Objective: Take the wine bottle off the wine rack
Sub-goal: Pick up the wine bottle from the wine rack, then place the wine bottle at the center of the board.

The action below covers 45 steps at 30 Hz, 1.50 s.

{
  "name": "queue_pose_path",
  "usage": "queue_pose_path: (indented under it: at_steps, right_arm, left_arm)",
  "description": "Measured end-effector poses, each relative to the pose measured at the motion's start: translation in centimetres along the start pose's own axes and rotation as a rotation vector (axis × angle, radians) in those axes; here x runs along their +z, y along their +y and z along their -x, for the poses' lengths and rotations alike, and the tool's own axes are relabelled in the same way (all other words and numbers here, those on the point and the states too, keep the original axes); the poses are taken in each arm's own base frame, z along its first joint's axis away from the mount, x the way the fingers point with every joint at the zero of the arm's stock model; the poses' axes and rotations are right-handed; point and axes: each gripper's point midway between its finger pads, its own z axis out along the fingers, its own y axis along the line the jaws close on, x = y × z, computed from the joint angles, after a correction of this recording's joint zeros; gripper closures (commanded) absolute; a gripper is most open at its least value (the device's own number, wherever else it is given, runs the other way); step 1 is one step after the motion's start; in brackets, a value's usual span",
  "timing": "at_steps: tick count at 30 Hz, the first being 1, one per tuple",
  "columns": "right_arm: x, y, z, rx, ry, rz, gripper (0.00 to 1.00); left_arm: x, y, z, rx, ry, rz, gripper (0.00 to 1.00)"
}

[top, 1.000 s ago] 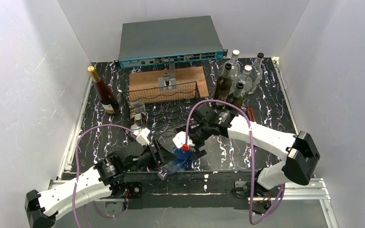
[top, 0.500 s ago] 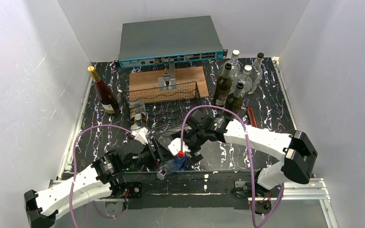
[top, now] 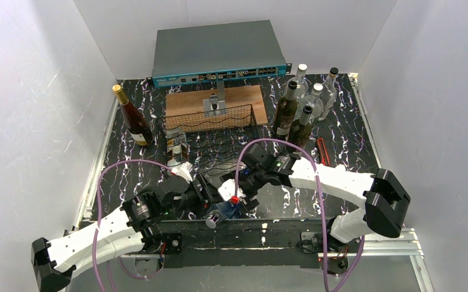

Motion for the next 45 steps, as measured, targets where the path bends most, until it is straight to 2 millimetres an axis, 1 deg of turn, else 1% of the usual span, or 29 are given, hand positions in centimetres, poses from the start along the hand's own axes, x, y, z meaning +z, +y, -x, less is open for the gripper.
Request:
queue_pose_path:
  at_steps: [3, 5, 8, 11, 12, 13, 17, 22, 25, 29, 32, 34, 39, 40, 42, 45]
  right_arm:
    - [-0.1, 0.1, 0.3, -0.001, -0.026, 0.002, 0.22]
    - [-0.2, 0.0, 0.5, -0.001, -0.043, 0.002, 0.29]
    - [-0.4, -0.3, 0.5, -0.009, -0.055, -0.003, 0.43]
    - [-0.5, -0.2, 0.6, 0.0, -0.066, 0.002, 0.56]
    - [-0.5, -0.2, 0.6, -0.001, -0.071, 0.004, 0.58]
    - [-0.5, -0.2, 0.6, -0.002, -0.076, 0.004, 0.6]
    - [-0.6, -0.1, 0.9, -0.008, -0.102, 0.009, 0.64]
    - [-1.3, 0.1, 1.2, -0.006, -0.141, 0.007, 0.68]
    - [-1.6, 0.2, 1.2, -0.005, -0.154, 0.004, 0.7]
    - [-2.2, 0.3, 1.3, -0.002, -0.174, -0.001, 0.71]
    - [-2.8, 0.4, 1.3, 0.005, -0.185, -0.008, 0.73]
    - [-3.4, 0.7, 1.2, 0.017, -0.184, -0.007, 0.73]
    - [-4.8, 1.8, 0.2, 0.102, -0.18, 0.008, 0.76]
    - [-5.2, 1.8, 0.0, 0.119, -0.181, 0.002, 0.76]
    - [-6.0, 1.8, -0.4, 0.148, -0.183, -0.012, 0.77]
    - [-7.0, 1.7, -0.8, 0.179, -0.187, -0.036, 0.77]
  left_arm:
    - [0.0, -0.2, -0.1, -0.011, 0.008, -0.003, 1.0]
    - [0.0, -0.4, -0.2, -0.015, 0.011, -0.003, 0.97]
    - [0.0, -0.5, -0.1, -0.016, 0.01, 0.001, 0.82]
    - [-0.1, -0.5, 0.0, -0.02, 0.007, 0.004, 0.57]
    - [-0.1, -0.6, 0.0, -0.021, 0.007, 0.003, 0.47]
    - [-0.2, -0.6, 0.0, -0.021, 0.007, 0.003, 0.4]
    - [-0.5, -0.6, -0.1, -0.02, 0.011, -0.004, 0.23]
    - [-1.5, -2.7, 0.0, 0.005, 0.007, -0.078, 0.06]
    - [-1.9, -3.3, 0.0, 0.031, 0.009, -0.095, 0.02]
    - [-2.5, -4.2, 0.0, 0.081, 0.008, -0.111, 0.02]
    - [-3.4, -5.2, 0.3, 0.137, -0.008, -0.13, 0.02]
    - [-4.3, -6.6, 0.7, 0.18, -0.029, -0.16, 0.02]
    - [-7.2, -11.0, 2.1, 0.31, -0.111, -0.256, 0.02]
    - [-7.6, -11.6, 2.3, 0.332, -0.126, -0.269, 0.02]
    - [-8.2, -12.5, 2.8, 0.39, -0.157, -0.286, 0.02]
    - [-8.3, -12.7, 3.4, 0.464, -0.191, -0.281, 0.02]
